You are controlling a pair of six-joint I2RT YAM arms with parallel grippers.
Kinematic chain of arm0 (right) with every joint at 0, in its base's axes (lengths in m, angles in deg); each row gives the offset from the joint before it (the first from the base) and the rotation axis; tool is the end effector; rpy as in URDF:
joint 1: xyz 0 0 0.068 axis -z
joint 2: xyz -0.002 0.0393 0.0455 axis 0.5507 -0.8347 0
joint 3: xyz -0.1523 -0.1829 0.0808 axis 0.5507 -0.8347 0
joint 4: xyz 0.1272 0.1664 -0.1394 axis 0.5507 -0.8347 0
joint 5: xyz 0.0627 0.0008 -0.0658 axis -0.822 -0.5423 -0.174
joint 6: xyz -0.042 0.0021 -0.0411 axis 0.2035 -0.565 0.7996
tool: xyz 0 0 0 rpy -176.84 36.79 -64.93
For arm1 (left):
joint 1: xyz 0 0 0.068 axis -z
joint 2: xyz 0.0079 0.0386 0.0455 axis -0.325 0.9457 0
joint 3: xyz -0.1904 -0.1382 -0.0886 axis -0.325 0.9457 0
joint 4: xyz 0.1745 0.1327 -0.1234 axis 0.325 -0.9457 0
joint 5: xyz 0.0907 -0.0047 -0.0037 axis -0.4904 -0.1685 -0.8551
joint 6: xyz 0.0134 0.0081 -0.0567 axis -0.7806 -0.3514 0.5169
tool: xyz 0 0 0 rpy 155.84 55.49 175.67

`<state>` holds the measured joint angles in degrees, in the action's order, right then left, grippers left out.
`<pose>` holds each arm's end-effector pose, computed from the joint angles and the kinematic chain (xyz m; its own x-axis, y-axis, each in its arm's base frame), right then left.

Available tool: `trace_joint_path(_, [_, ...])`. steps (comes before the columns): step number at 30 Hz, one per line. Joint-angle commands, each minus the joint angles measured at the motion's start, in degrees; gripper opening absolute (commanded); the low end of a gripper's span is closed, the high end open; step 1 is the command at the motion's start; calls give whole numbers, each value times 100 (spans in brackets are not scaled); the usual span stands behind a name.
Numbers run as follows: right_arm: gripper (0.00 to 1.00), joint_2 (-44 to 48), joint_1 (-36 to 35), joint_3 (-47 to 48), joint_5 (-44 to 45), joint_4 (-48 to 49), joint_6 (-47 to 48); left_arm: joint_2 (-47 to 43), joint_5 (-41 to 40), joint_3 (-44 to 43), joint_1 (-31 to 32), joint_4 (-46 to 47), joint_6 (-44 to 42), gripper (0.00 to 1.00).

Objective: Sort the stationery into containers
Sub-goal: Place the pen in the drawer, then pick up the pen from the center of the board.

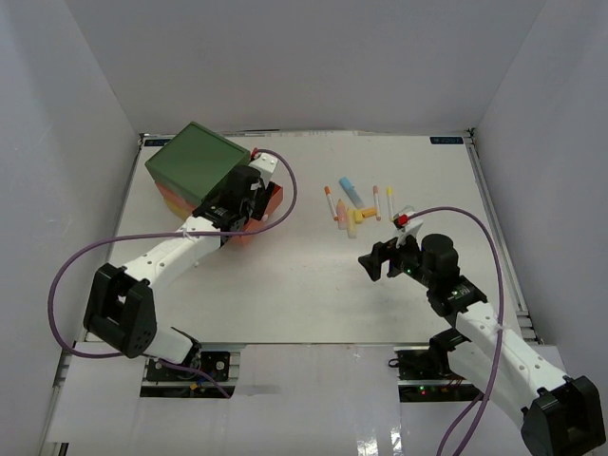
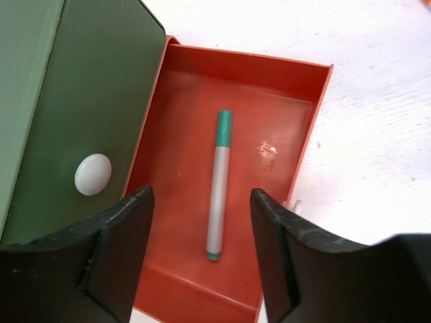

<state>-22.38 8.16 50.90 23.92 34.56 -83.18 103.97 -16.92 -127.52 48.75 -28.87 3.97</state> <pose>0.1691 0.0895 0.2133 -0.3218 -0.0422 -0.9459 -0.5647 0.8104 0.1559 0.2852 -0.1454 0.2556 -0.4779 0.4417 -0.7593 0.2862 0.8955 0.3408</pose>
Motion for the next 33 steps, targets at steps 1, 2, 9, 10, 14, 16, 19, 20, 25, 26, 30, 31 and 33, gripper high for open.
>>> trace_joint_path(1, [90, -203, -23, 413, 247, 65, -78, -530, 270, -297, -25, -64, 233, 71])
trace_joint_path(2, [90, -351, -15, 501, 308, 30, -105, -583, 306, -314, -25, -99, 286, 78])
trace_joint_path(9, [100, -1634, 126, 1599, 1590, -260, -386, -1277, 797, -227, -25, -143, 821, 98])
trace_joint_path(10, [100, -2080, 196, 1923, 1671, -356, -413, -1435, 833, -131, -25, -134, 857, 98])
trace_joint_path(14, [100, -3188, 652, 2696, 1838, -392, -395, -1795, 948, 220, -25, 111, 1244, 98])
trace_joint_path(16, [95, -3768, 759, 2997, 1873, -384, -378, -1919, 956, 318, -25, 191, 1454, 98])
trace_joint_path(19, [86, -4463, 952, 3533, 2005, -383, -369, -2165, 817, 520, -25, 392, 1613, 98])
trace_joint_path(20, [84, -4640, 1022, 3752, 2066, -383, -369, -2270, 764, 590, -25, 410, 1622, 98])
trace_joint_path(25, [74, -5659, 1146, 4316, 2207, -576, -290, -2438, 543, 678, -25, 455, 1578, 98])
trace_joint_path(26, [72, -5783, 1163, 4386, 2225, -612, -281, -2456, 552, 687, -25, 472, 1578, 98])
trace_joint_path(30, [68, -6293, 1181, 4729, 2278, -717, -264, -2447, 570, 714, -34, 499, 1561, 98])
trace_joint_path(31, [67, -6442, 1181, 4756, 2295, -735, -263, -2438, 579, 714, -34, 498, 1561, 98])
trace_joint_path(33, [66, -6645, 1198, 4800, 2295, -761, -272, -2464, 640, 722, -25, 498, 1578, 98])
